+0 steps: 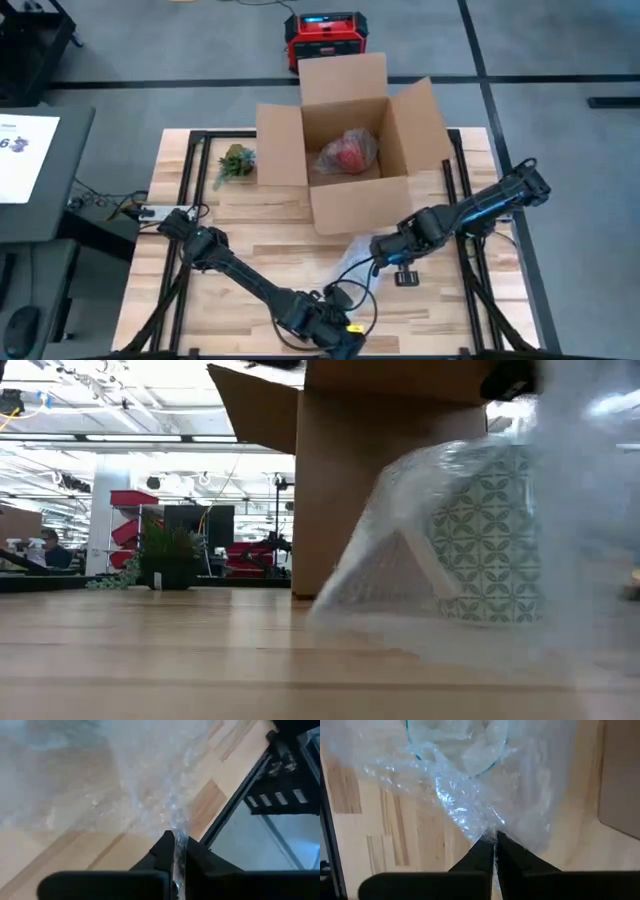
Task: Wrap mug
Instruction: Wrap the white mug with bubble wrap
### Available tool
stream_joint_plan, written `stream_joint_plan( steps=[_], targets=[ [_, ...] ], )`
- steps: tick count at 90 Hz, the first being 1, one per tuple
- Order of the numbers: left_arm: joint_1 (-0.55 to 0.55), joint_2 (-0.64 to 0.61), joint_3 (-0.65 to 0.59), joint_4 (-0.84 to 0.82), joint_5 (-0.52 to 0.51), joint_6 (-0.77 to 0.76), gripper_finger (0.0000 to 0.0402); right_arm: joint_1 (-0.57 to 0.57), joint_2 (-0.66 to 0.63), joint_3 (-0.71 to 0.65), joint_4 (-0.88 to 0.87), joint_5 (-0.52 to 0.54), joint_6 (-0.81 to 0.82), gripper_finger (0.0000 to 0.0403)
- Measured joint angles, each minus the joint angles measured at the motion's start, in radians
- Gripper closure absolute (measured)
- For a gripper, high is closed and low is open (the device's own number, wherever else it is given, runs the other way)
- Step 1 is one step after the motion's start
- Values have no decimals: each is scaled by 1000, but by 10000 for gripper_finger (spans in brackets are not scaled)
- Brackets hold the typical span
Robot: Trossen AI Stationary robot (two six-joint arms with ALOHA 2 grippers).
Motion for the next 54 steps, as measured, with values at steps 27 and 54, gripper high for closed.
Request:
stream_joint_plan(
  steps=[27,54],
  targets=[
    [-7,-7,0,-244,-39,-130,401,-16,1,-75,62,1,66,403],
    [-7,-7,0,-371,-59,-175,401,-16,1,-86,66,58,88,393]
  ],
)
